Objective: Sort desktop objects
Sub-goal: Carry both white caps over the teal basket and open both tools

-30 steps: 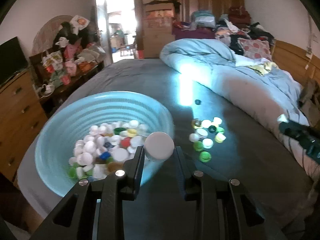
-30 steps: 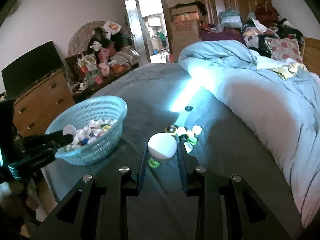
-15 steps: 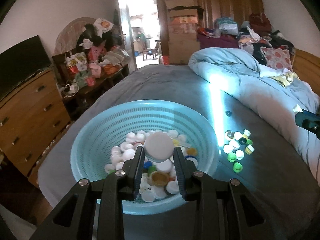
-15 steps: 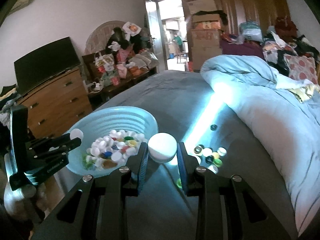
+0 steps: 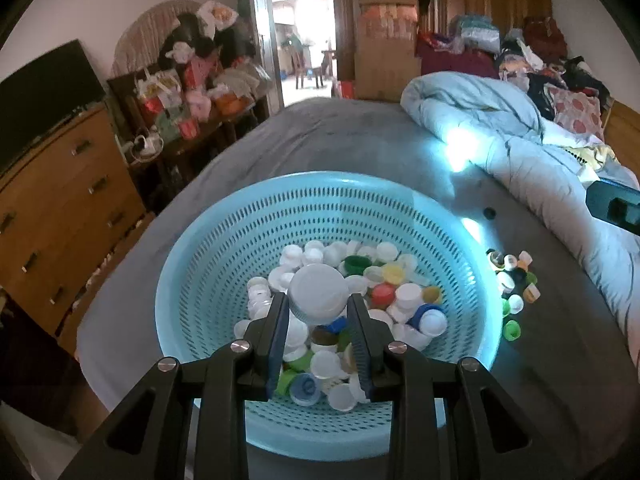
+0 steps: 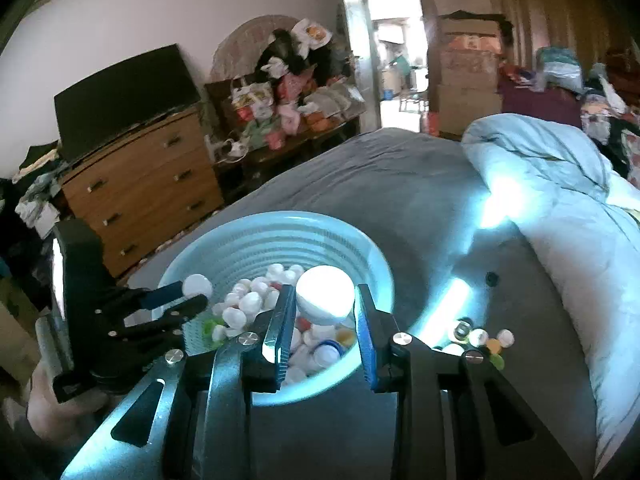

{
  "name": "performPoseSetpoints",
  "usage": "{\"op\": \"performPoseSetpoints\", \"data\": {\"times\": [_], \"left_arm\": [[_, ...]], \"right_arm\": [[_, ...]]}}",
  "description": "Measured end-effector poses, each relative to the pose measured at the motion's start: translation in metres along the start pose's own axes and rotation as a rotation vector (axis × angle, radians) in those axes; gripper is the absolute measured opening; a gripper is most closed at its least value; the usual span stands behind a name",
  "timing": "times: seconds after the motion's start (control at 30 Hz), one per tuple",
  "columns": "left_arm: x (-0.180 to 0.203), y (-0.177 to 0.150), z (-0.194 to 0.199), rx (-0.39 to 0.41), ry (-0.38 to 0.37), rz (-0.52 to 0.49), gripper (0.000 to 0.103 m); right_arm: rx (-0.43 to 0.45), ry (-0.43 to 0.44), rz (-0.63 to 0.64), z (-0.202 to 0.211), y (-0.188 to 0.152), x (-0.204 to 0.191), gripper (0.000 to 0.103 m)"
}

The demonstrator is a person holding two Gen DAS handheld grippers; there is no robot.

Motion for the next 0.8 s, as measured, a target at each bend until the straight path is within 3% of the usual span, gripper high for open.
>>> {"op": "performPoseSetpoints", "data": {"times": [0.23,0.7,0.8], "left_arm": [[-0.029,0.014,-0.027,-0.078,0.000,0.001,0.032],[-0.041,0.014,-0.039,-0.093,0.016,-0.006,0.032],[-0.042,0.017,-0.039,-0.083,0.025,0.004,0.037]], "right_arm": [[-0.073,0.075,-0.054,-0.034,0.014,-0.011,0.026],[-0.110,0.081,-0.027,-0.055,0.010,-0.023,0.026],[-0.109,0.077,-0.007,-0.056,0.012,-0.026,0.027]]}}
Point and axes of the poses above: each gripper's, at about its wrist camera, not at the fingertips, and z roughly against the way its jaws point, x to its right, y to its top, the point moved 5 cm from there along -z, roughly the way its jaws point, and after that the axes turned 7 degrees about x, right-handed, at the moved point
